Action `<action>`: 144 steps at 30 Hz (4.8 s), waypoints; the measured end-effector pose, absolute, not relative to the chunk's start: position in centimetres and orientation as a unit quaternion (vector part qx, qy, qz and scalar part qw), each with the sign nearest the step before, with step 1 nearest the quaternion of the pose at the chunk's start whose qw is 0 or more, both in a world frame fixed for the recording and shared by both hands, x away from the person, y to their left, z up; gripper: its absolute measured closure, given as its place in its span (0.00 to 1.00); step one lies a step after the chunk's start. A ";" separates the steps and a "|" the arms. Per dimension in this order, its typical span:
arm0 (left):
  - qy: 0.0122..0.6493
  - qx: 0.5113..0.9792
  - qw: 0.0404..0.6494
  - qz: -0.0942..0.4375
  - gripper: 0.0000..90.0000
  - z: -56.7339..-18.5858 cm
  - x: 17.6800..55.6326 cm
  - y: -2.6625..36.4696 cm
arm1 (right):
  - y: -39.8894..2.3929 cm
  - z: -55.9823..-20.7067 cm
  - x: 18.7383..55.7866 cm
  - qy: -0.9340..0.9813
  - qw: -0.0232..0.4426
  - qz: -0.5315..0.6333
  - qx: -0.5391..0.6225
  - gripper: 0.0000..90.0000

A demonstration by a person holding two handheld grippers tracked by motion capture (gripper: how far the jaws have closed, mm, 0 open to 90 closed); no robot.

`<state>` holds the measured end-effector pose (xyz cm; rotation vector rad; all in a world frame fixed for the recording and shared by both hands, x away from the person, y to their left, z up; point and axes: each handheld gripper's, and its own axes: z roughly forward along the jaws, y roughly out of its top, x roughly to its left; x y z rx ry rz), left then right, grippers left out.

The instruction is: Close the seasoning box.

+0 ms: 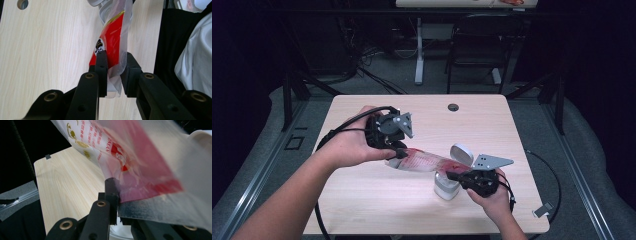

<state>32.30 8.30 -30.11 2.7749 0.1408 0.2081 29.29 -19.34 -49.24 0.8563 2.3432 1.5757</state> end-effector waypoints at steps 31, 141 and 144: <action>0.048 0.980 0.180 0.072 0.85 -29.8 32.4 7.9 | -19.3 -49.5 29.4 0.789 0.091 0.534 0.290 0.97; 0.038 0.977 0.195 0.076 0.85 -29.0 32.2 6.8 | -19.7 -49.5 29.4 0.788 0.112 0.528 0.294 0.91; 0.035 0.978 0.192 0.077 0.85 -29.0 32.2 6.7 | -19.7 -49.6 29.4 0.789 0.112 0.527 0.295 0.91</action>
